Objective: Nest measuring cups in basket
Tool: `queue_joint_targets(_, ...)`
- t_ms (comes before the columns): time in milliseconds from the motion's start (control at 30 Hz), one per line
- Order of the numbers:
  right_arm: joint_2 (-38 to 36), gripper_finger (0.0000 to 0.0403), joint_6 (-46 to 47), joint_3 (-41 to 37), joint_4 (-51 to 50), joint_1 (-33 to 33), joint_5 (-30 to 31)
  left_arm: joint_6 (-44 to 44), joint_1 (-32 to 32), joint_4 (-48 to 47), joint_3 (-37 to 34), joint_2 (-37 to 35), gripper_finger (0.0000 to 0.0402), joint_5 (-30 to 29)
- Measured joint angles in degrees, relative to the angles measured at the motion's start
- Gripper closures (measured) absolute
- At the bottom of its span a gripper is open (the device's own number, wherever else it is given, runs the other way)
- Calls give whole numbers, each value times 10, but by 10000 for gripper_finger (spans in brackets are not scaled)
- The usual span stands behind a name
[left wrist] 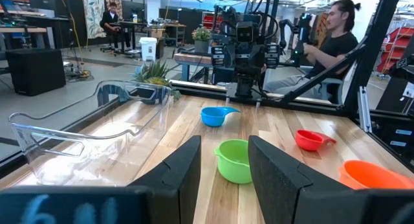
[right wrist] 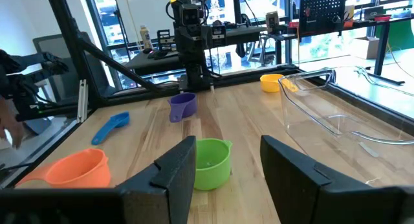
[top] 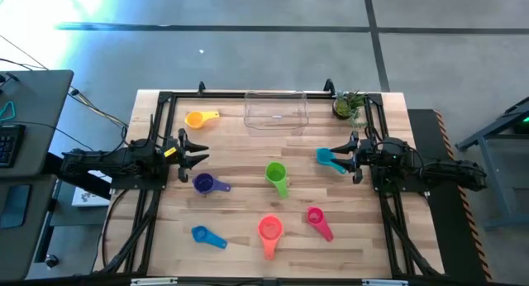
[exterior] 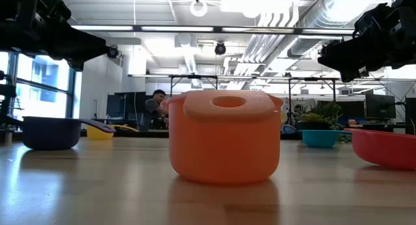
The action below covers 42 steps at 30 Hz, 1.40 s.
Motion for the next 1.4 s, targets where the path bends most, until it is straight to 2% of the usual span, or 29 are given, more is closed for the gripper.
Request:
queue_joint_targets(1167,0,237,0,0,0,0,1,0,0,0,0,0,284,0)
queue_joint_targets(1400,0,237,108,0,2,0,3,0,0,0,0,0,284,0)
